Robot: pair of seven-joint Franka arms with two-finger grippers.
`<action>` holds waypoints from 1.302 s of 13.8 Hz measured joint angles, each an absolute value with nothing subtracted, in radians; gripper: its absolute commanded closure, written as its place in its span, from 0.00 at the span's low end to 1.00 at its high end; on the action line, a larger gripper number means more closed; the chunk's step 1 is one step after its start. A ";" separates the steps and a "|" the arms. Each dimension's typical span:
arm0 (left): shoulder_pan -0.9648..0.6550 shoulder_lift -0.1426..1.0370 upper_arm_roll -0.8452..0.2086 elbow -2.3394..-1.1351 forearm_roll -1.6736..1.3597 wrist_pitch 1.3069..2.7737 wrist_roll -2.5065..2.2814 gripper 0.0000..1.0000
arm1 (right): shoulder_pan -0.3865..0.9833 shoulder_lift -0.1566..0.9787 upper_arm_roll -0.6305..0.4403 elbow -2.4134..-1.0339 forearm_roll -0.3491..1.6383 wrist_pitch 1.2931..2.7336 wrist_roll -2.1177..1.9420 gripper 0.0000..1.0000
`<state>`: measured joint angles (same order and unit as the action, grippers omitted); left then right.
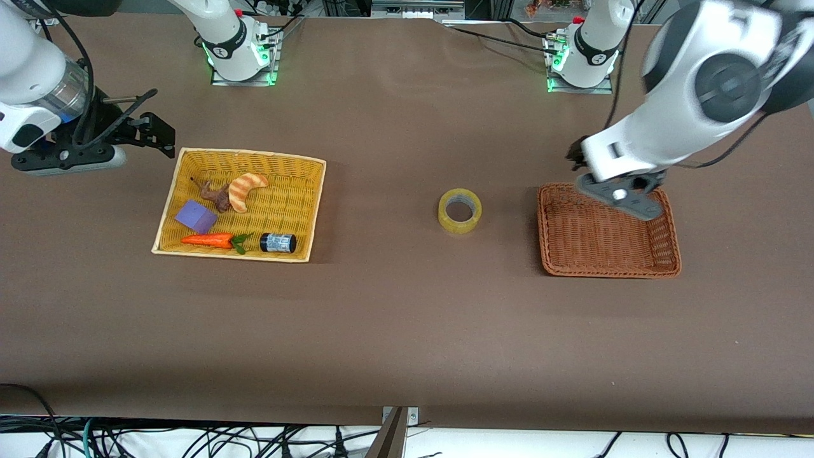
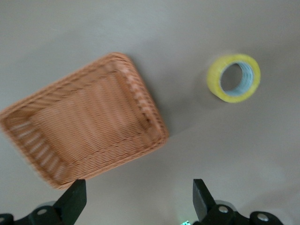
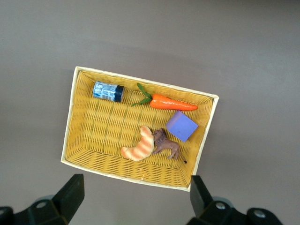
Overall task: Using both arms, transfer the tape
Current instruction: 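Lower the left gripper onto the tape roll and grasp it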
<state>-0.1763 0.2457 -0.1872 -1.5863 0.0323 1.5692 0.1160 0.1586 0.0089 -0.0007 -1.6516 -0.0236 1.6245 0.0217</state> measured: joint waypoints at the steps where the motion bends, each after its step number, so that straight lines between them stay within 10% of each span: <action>1: -0.206 0.291 -0.189 -1.589 0.032 1.597 0.107 0.00 | 0.158 0.013 -0.006 -1.652 -0.024 1.624 0.022 0.00; 18: -0.460 0.519 -0.213 -1.894 0.138 2.267 0.205 0.00 | 0.158 0.041 -0.034 -1.628 -0.023 1.642 0.022 0.00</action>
<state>-0.4604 0.5188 -0.2132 -1.8945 0.1381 2.2670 0.2046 0.1580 0.0413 -0.0337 -1.6282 -0.0235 1.6420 0.0219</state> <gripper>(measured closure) 0.000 0.000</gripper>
